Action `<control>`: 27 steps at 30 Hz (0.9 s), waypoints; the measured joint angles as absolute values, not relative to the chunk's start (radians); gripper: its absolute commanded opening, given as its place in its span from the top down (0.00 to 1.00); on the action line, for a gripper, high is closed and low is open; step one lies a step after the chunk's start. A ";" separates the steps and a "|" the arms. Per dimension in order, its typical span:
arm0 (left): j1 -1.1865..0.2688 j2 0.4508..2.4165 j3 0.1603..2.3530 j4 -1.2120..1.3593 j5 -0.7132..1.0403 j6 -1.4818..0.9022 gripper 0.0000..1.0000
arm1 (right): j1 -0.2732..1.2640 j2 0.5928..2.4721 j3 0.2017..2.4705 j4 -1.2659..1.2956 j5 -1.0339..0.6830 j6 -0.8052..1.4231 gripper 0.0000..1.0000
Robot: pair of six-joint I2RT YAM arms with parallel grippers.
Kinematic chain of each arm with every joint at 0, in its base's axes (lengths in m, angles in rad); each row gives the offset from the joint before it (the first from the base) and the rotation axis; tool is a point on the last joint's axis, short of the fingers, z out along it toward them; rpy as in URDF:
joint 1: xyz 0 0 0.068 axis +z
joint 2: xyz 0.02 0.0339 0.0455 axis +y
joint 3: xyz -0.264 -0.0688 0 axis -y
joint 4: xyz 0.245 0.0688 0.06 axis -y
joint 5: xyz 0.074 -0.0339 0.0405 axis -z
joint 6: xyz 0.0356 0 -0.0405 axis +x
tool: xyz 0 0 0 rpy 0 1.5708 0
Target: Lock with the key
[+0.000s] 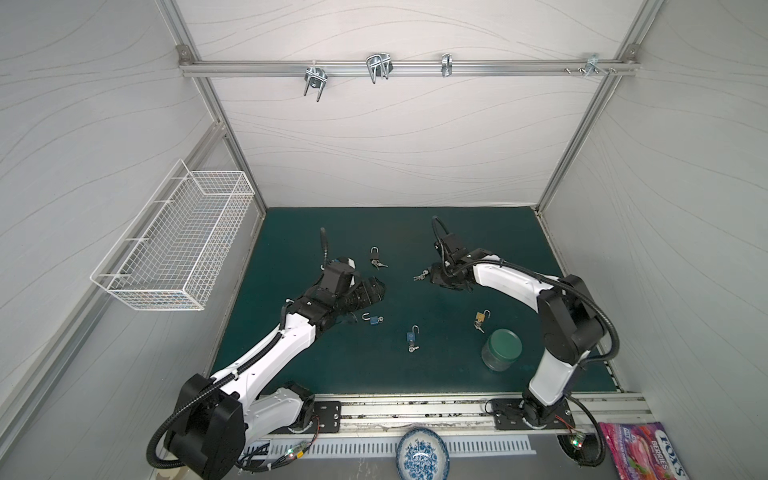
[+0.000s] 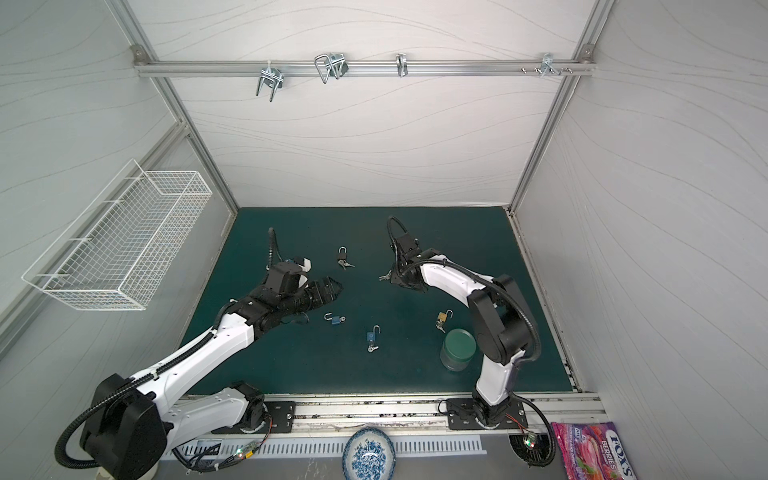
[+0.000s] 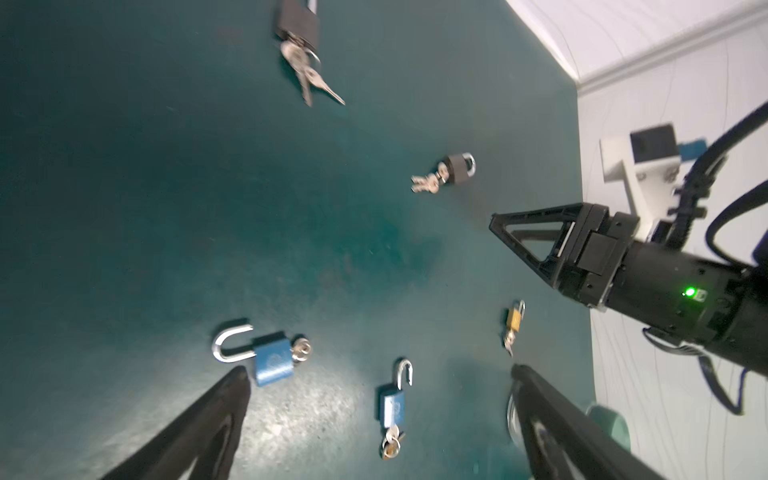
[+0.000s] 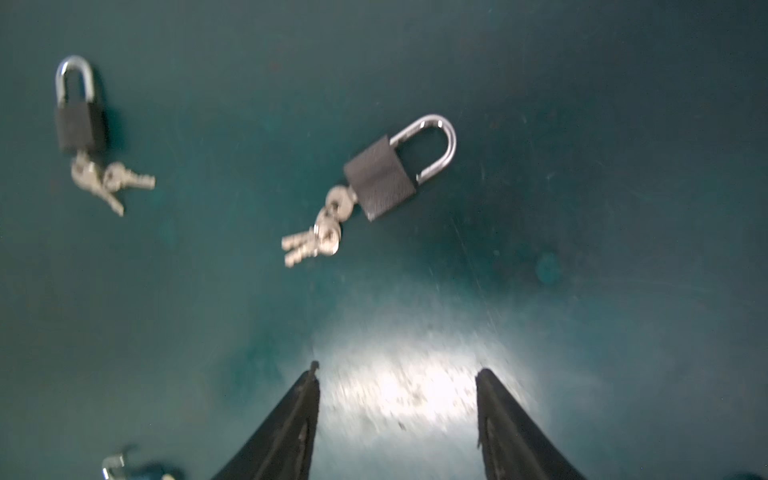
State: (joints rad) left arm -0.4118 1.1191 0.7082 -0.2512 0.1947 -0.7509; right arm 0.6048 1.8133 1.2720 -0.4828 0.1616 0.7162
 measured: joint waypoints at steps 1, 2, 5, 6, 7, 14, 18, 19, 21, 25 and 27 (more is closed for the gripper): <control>-0.390 1.119 0.710 -0.255 0.203 -0.749 0.01 | 0.603 1.835 1.291 -0.482 0.167 0.739 0.39; -0.375 1.119 0.712 -0.259 0.213 -0.746 0.01 | 0.601 1.857 1.309 -0.479 0.172 0.761 0.40; -0.338 1.117 0.729 -0.281 0.237 -0.734 0.01 | 0.595 1.918 1.368 -0.481 0.180 0.813 0.41; -0.331 1.113 0.735 -0.290 0.242 -0.733 0.01 | 0.593 1.933 1.385 -0.480 0.180 0.825 0.41; -0.326 1.106 0.740 -0.295 0.245 -0.730 0.01 | 0.589 1.951 1.402 -0.480 0.179 0.838 0.41; -0.323 1.072 0.750 -0.319 0.262 -0.725 0.01 | 0.573 2.044 1.498 -0.485 0.173 0.884 0.41; -0.323 1.066 0.750 -0.340 0.266 -0.725 0.01 | 0.566 2.070 1.517 -0.487 0.161 0.894 0.41; -0.323 1.063 0.750 -0.343 0.266 -0.725 0.01 | 0.562 2.077 1.521 -0.488 0.157 0.894 0.41; -0.323 1.055 0.750 -0.349 0.266 -0.723 0.01 | 0.558 2.086 1.527 -0.488 0.151 0.897 0.41; -0.323 1.044 0.750 -0.357 0.266 -0.718 0.01 | 0.552 2.106 1.534 -0.488 0.136 0.902 0.40; -0.323 1.039 0.750 -0.359 0.266 -0.717 0.01 | 0.550 2.113 1.539 -0.488 0.130 0.904 0.40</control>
